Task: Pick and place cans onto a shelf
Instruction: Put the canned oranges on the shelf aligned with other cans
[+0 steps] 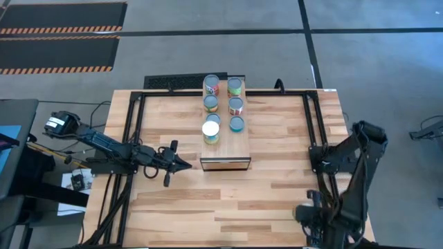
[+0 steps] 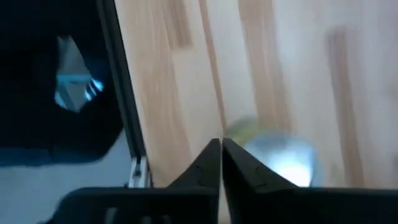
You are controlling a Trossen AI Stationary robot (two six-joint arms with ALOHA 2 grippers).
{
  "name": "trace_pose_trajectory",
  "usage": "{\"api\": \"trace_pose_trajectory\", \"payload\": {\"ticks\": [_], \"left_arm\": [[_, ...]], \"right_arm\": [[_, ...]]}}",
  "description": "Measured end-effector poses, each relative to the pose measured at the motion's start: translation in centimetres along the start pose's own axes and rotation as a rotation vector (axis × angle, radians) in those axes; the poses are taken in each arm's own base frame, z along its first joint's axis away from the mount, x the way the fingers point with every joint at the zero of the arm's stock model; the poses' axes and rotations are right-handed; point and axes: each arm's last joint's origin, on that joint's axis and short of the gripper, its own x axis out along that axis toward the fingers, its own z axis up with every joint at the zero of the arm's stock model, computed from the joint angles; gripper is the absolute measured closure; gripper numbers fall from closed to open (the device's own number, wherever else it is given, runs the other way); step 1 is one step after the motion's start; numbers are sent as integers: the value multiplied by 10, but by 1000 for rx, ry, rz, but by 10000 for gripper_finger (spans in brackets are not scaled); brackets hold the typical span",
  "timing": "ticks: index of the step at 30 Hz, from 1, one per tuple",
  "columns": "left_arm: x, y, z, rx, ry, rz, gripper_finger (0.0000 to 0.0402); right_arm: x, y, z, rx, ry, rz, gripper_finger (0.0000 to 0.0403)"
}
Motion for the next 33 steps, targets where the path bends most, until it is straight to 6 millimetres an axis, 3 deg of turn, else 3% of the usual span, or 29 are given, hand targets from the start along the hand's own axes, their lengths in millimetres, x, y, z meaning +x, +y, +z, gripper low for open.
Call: {"api": "trace_pose_trajectory", "payload": {"ticks": [10,15,20,28,33], "left_arm": [[0,0,0,-9,0,1,401],[0,0,0,-10,0,1,401],[0,0,1,-12,-11,-1,401],[0,0,1,-9,-10,-1,401],[0,0,1,-8,-9,-1,401]], "right_arm": [[27,28,-11,-58,187,-225,254],[42,28,-14,-97,234,-329,234],[46,26,-11,-107,252,-360,265],[48,26,-6,-160,252,-336,383],[46,24,-1,-214,206,-338,390]]}}
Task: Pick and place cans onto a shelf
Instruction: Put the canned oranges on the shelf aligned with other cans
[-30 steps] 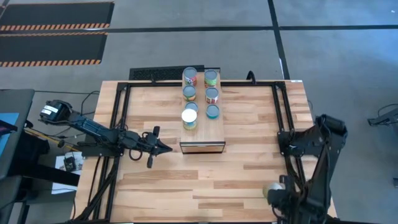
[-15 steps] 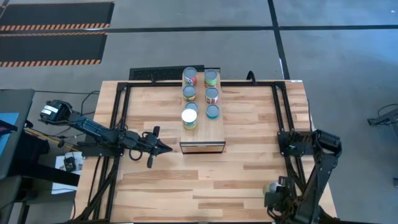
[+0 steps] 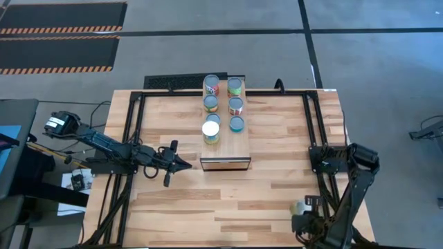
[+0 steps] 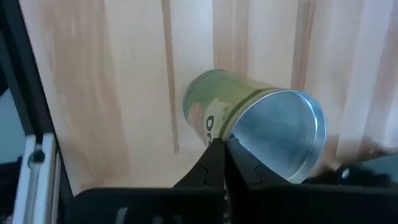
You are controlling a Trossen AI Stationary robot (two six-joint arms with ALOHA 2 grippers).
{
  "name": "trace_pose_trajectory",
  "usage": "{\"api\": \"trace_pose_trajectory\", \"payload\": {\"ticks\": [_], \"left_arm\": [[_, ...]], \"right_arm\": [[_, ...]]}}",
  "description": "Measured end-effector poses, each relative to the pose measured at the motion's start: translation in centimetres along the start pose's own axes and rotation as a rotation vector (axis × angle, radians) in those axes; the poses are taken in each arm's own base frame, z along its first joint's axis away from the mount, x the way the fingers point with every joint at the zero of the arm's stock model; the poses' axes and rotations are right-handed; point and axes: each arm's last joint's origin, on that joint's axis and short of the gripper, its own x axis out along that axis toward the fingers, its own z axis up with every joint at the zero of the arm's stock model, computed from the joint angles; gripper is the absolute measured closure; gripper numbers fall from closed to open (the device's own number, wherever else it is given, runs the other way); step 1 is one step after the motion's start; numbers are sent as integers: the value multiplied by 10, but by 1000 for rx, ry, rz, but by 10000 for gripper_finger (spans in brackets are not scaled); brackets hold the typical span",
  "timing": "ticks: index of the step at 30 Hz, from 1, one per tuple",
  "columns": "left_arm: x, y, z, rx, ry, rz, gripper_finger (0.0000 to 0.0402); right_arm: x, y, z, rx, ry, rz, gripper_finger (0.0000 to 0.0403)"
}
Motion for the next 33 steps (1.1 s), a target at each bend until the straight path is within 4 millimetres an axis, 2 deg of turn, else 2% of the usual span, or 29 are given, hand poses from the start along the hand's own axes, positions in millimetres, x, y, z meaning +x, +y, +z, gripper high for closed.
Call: {"api": "trace_pose_trajectory", "payload": {"ticks": [7,14,22,29,33], "left_arm": [[0,0,0,3,1,0,401],[0,0,0,5,5,1,401],[0,0,0,7,5,1,401],[0,0,0,7,5,1,401],[0,0,0,6,5,1,401]], "right_arm": [[-20,-26,10,-66,-194,-42,398],[-50,-73,29,-157,-389,-98,399],[-94,-120,60,-329,-604,-172,400],[-113,-172,95,-502,-589,-330,398],[-106,-207,119,-553,-503,-328,399]]}}
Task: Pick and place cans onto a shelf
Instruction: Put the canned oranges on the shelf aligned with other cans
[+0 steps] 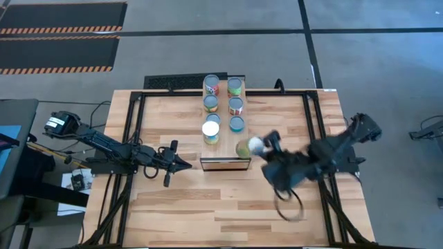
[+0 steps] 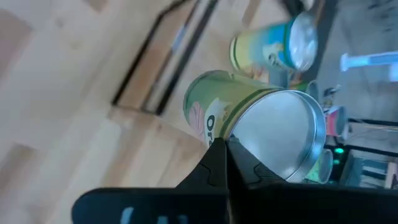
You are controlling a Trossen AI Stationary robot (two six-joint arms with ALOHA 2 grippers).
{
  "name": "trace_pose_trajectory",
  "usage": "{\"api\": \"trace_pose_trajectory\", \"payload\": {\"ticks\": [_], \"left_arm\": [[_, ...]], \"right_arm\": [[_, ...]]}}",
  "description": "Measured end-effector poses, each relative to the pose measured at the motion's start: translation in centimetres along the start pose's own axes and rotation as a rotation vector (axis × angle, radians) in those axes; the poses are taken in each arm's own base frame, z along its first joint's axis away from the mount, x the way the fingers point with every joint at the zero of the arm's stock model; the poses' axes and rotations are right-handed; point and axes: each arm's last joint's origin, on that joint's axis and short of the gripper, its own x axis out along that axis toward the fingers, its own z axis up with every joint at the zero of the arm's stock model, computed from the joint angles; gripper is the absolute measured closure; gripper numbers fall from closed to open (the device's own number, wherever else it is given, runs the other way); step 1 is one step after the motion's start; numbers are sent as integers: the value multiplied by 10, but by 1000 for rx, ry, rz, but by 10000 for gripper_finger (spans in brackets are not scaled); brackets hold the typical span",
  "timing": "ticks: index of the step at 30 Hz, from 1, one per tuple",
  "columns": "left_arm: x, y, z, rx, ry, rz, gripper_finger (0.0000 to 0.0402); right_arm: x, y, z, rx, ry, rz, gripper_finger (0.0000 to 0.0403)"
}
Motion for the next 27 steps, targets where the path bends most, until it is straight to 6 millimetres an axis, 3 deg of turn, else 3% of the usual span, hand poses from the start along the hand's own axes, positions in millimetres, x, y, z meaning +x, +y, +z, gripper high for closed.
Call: {"api": "trace_pose_trajectory", "payload": {"ticks": [8,13,27], "left_arm": [[0,0,0,0,0,0,401],[0,0,-1,1,6,1,401],[0,0,-2,-12,19,-4,401]], "right_arm": [[42,-40,-11,-20,55,101,396],[54,-45,-11,0,35,176,395],[89,-50,-7,-24,114,182,394]]}}
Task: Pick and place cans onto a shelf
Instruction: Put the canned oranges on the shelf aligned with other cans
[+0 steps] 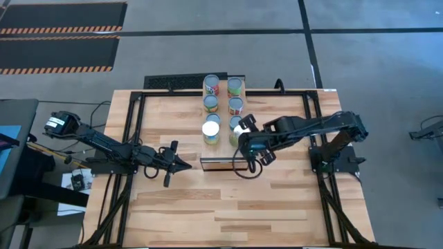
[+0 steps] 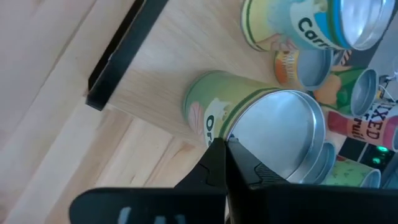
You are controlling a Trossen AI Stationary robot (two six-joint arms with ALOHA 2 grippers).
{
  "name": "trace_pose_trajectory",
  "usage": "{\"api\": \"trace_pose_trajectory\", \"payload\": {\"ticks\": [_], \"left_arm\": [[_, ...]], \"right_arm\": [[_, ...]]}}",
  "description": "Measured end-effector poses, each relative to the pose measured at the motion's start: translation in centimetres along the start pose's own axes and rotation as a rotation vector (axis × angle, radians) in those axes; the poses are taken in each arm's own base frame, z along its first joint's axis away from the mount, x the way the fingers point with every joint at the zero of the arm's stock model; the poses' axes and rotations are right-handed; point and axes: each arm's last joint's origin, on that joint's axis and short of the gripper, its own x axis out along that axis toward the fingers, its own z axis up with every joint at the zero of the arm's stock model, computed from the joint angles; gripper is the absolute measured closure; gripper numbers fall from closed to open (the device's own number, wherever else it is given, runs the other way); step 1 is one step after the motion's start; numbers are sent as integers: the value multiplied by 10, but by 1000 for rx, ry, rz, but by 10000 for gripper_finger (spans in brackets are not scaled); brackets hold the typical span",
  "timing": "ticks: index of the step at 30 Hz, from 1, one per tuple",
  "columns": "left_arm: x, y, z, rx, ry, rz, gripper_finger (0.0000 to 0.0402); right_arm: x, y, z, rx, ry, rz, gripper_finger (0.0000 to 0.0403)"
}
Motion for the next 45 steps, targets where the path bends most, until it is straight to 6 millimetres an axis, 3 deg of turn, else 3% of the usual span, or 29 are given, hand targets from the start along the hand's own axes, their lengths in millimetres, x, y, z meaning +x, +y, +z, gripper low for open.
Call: {"api": "trace_pose_trajectory", "payload": {"ticks": [18,28,34,39,45], "left_arm": [[0,0,0,1,1,-1,401],[0,0,0,1,4,0,401],[0,0,-2,3,21,3,402],[0,1,-3,5,30,5,401],[0,1,-3,4,30,5,401]], "right_arm": [[2,-4,-2,51,4,-8,324],[-8,-5,1,75,-49,-71,326],[-26,-6,-6,156,-108,-89,336],[-40,-4,-28,278,-135,-57,390],[-21,9,-50,371,-64,16,391]]}}
